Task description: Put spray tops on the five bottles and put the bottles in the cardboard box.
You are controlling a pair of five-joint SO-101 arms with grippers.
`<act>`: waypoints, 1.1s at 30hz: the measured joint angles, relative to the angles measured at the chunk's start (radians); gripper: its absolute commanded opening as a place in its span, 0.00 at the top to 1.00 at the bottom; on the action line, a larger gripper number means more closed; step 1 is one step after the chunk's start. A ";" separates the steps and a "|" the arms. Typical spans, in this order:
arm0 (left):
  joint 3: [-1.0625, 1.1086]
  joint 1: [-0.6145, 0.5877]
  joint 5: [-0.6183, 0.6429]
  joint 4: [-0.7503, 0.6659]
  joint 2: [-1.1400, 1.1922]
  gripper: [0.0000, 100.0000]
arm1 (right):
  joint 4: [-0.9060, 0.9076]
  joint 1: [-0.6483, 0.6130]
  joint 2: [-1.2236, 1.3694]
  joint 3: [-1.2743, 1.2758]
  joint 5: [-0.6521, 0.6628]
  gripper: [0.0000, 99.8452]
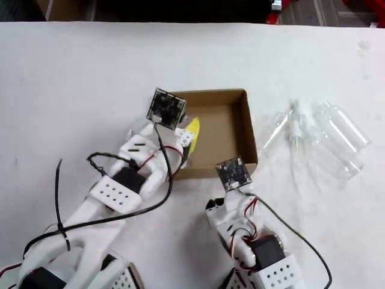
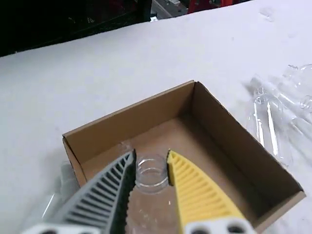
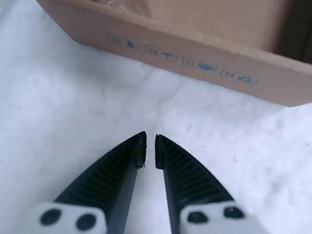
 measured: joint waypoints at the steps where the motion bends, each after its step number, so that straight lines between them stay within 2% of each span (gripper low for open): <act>1: 0.000 -0.002 0.000 0.000 0.000 0.98 | 0.000 0.000 0.000 0.000 0.000 0.98; 9: -0.002 -0.003 -0.002 0.078 -0.034 0.98 | 0.000 0.000 0.000 0.000 0.000 0.98; 12: -0.002 -0.003 -0.002 0.161 -0.103 0.95 | 0.000 0.000 0.000 0.000 0.000 0.98; 16: 0.006 -0.003 -0.003 0.298 -0.233 0.84 | 0.000 0.000 0.000 0.000 0.000 0.98; 21: 0.006 0.015 -0.003 0.431 -0.301 0.83 | 0.000 0.000 0.000 0.000 0.000 0.98; 33: 0.006 0.015 -0.003 0.505 -0.318 0.83 | 0.000 0.000 0.000 0.000 0.000 0.98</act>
